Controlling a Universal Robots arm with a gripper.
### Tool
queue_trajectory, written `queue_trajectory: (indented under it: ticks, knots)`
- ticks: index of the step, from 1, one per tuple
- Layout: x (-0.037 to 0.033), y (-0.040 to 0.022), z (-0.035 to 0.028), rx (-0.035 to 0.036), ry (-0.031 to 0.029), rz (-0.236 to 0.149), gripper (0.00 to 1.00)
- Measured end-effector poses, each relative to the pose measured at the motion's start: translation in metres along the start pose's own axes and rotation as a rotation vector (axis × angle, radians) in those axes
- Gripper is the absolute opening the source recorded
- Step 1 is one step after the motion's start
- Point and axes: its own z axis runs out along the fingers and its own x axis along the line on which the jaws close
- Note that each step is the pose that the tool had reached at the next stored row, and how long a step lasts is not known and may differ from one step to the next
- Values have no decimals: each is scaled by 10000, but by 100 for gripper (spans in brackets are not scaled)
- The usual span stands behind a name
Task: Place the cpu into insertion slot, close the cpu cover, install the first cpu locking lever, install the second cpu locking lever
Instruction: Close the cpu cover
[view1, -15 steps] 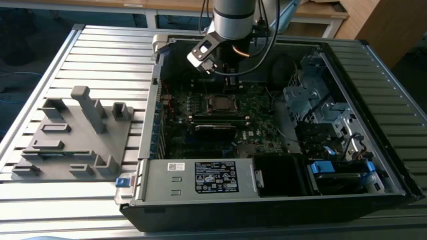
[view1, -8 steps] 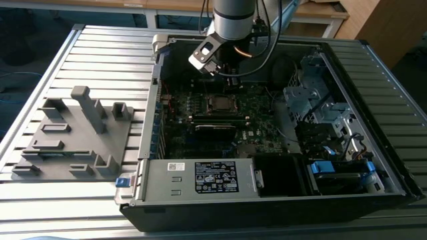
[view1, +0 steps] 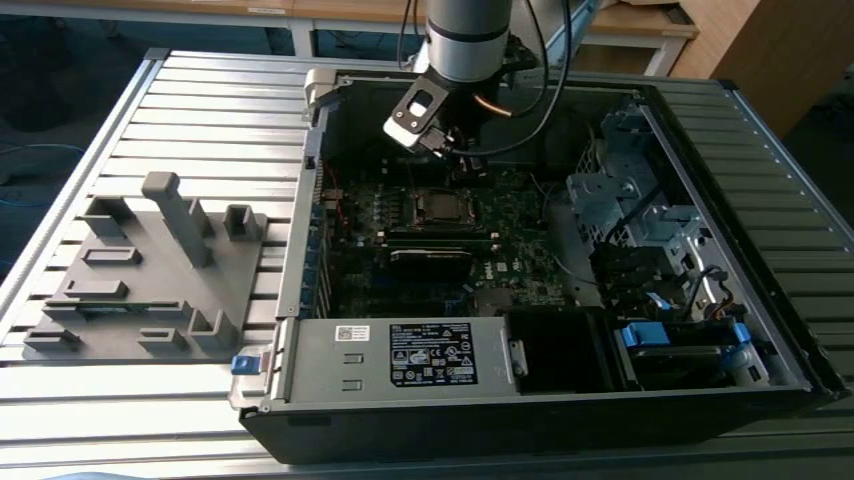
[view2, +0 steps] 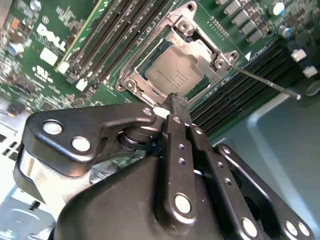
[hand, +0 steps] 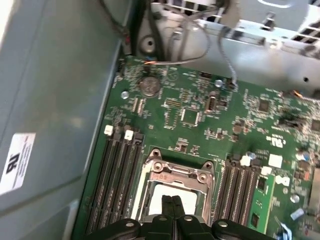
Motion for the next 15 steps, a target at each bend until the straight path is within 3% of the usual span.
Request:
queue_trajectory:
  ticks: [15]
  knots:
    - [0,-3,37,35,218,-2732,10]
